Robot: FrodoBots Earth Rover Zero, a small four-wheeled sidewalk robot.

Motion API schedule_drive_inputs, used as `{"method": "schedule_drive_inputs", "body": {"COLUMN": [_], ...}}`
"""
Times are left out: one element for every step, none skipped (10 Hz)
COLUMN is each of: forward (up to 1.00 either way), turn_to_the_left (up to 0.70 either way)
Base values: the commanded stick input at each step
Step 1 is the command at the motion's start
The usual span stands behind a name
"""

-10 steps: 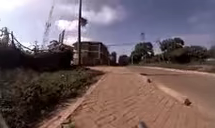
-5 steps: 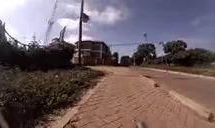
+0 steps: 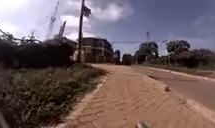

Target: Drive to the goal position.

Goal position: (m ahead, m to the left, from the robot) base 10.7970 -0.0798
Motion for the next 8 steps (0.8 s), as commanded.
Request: {"method": "schedule_drive_inputs", "body": {"forward": [1.0, 1.0, 1.0, 1.0, 1.0, 1.0, 1.0, 1.0], "turn_to_the_left": [-0.4, -0.4, -0.4, -0.4, -0.4, -0.39, -0.39, -0.05]}}
